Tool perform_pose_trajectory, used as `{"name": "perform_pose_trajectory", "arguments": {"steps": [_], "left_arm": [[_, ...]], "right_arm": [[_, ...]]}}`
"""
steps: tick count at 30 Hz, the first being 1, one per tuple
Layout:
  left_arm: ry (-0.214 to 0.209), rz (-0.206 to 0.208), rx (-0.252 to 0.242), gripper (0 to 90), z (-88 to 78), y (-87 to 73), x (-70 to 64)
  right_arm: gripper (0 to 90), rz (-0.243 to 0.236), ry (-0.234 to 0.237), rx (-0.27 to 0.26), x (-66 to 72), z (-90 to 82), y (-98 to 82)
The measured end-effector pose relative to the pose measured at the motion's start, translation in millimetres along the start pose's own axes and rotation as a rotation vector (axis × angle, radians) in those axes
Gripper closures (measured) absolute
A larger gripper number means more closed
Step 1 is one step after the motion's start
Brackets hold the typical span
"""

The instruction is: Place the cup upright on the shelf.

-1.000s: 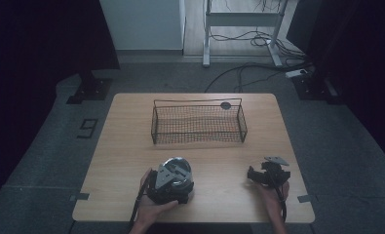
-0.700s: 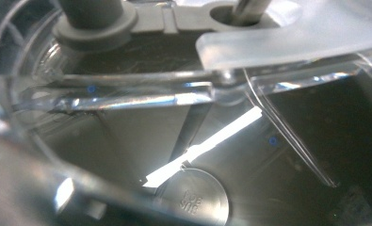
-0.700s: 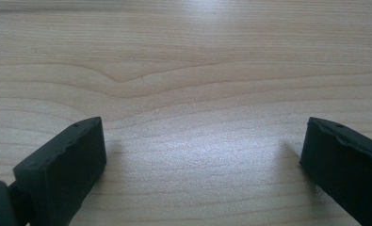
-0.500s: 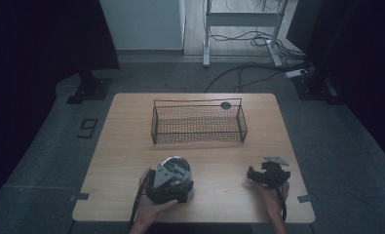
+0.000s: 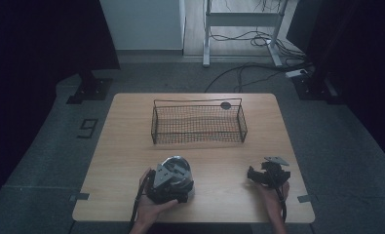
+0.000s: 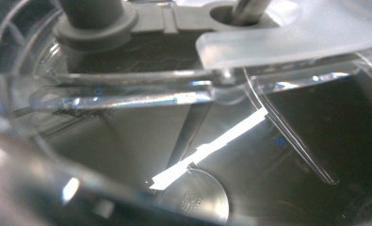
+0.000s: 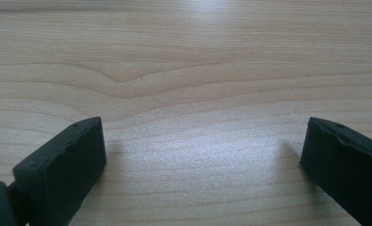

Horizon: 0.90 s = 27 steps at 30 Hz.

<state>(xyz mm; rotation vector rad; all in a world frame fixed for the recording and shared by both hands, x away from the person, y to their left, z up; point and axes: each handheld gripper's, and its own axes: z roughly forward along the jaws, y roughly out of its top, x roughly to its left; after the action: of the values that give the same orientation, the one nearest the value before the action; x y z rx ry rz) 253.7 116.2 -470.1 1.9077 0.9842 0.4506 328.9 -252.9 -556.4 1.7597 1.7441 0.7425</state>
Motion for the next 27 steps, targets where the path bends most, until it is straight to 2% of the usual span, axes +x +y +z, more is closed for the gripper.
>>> {"name": "perform_pose_trajectory", "arguments": {"steps": [11,27], "left_arm": [[-0.003,0.003,-0.003,4.1,0.2,2.3,-2.3],[-0.009,-0.016,0.001,4.1,0.9,-0.3,-1.6]], "right_arm": [[0.3,0.000,0.000,0.000,0.0,0.0,0.0],[0.2,0.000,0.000,0.000,0.0,0.0,0.0]]}}
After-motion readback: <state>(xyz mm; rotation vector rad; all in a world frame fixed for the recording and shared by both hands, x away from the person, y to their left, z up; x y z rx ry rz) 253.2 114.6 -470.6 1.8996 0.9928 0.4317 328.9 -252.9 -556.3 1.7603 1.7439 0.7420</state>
